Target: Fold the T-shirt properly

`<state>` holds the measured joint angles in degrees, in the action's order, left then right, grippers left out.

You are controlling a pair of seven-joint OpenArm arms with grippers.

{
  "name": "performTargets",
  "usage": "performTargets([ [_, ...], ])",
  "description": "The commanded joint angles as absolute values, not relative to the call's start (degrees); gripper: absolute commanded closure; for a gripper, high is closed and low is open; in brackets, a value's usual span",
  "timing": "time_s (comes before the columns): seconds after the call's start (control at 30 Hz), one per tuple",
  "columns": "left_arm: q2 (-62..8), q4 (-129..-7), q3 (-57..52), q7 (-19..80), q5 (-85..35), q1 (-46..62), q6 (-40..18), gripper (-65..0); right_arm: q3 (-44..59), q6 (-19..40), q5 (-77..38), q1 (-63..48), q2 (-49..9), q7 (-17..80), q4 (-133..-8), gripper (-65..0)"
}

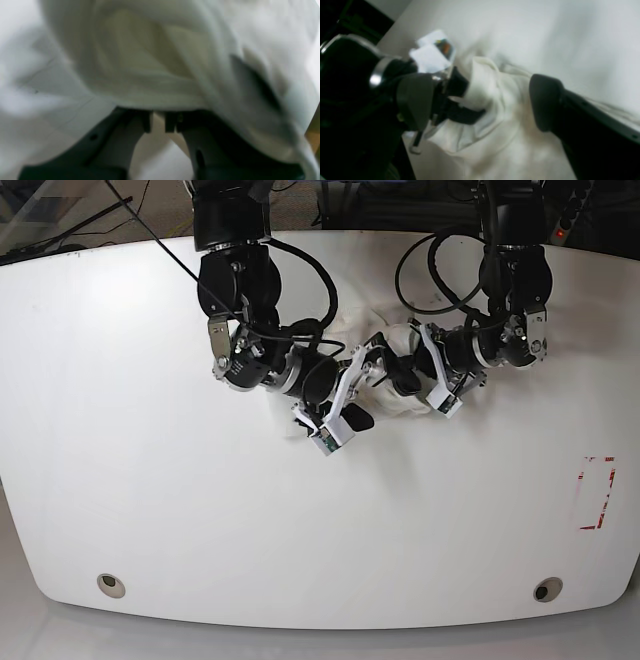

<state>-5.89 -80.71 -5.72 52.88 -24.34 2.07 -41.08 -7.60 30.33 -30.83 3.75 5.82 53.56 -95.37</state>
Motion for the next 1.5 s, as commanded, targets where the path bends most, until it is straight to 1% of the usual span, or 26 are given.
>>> performTargets([
  [0.0,-6.20,-82.42,-7.16,57.63,-19.82,2.51,-40.00,-6.3,-7.25,30.81,-32.13,3.65,5.14,51.91,-100.53,-58.2],
  [0.07,-6.20,-84.70,-10.15,57.71,-22.55,2.68,-40.00,-6.3,-7.16,30.99,-32.13,2.33,3.82,51.91,-103.96,-58.2],
  [0.27,-6.81,-91.03,-15.25,58.24,-26.15,3.91,-40.00,-6.5,-7.25,31.08,-32.22,-0.13,1.01,52.09,-105.10,-58.2],
  [0.4,-11.65,-94.90,-19.03,59.12,-26.51,6.37,-40.00,-6.5,-7.34,31.08,-31.78,-1.98,0.04,52.09,-104.84,-58.2],
  [0.6,-16.31,-97.89,-24.40,59.12,-26.59,9.98,-40.00,-6.5,-7.43,31.08,-31.52,-2.77,0.04,52.09,-102.11,-58.2],
  [0.77,-20.18,-103.16,-25.10,59.12,-26.51,10.86,-40.00,-6.7,-7.34,30.81,-31.52,-2.42,0.04,51.91,-99.38,-58.2],
  [0.87,-20.70,-107.03,-23.96,59.12,-26.15,10.77,-40.00,-6.7,-7.25,30.55,-31.52,-0.48,0.04,51.21,-98.77,-58.0],
  [0.9,-20.70,-108.35,-22.90,59.12,-26.15,10.68,-40.00,-6.7,-7.25,30.55,-31.43,0.22,0.04,51.12,-98.33,-56.6],
  [0.97,-20.62,-110.29,-20.09,59.12,-26.15,10.42,-40.00,-6.7,-7.25,30.55,-31.08,1.71,0.04,51.03,-96.84,-50.7],
  [1.0,-20.53,-111.08,-18.59,59.12,-26.15,10.24,-40.00,-6.7,-7.25,30.55,-30.64,2.86,0.04,51.03,-96.13,-46.5],
  [1.03,-20.44,-112.22,-16.48,59.12,-26.15,9.63,-40.00,-6.7,-7.25,30.55,-29.76,4.44,0.04,51.03,-95.08,-39.6],
  [1.13,-18.86,-112.84,-11.12,59.12,-26.15,7.60,-40.00,-6.7,-7.25,30.55,-27.38,7.34,0.31,51.03,-91.74,-25.7],
  [1.17,-17.80,-112.84,-9.63,59.12,-26.07,7.08,-40.00,-6.7,-7.25,30.55,-26.77,8.48,0.40,50.95,-90.33,-21.4],
  [1.2,-17.01,-112.75,-8.57,59.12,-25.80,6.90,-40.00,-6.7,-7.25,30.55,-26.15,9.54,0.40,50.95,-88.75,-18.9],
  [1.23,-16.13,-112.75,-7.69,59.12,-25.10,6.73,-40.00,-6.7,-7.25,30.73,-25.63,10.33,0.40,50.95,-87.43,-17.8],
  [1.3,-14.29,-112.04,-5.41,59.12,-22.64,6.73,-40.00,-6.7,-7.25,30.81,-24.48,11.65,0.40,49.80,-84.44,-18.1],
  [1.47,-12.35,-108.70,-0.92,59.03,-16.48,6.99,-40.00,-6.5,-7.34,31.08,-20.62,12.35,0.13,42.59,-77.67,-18.2],
])
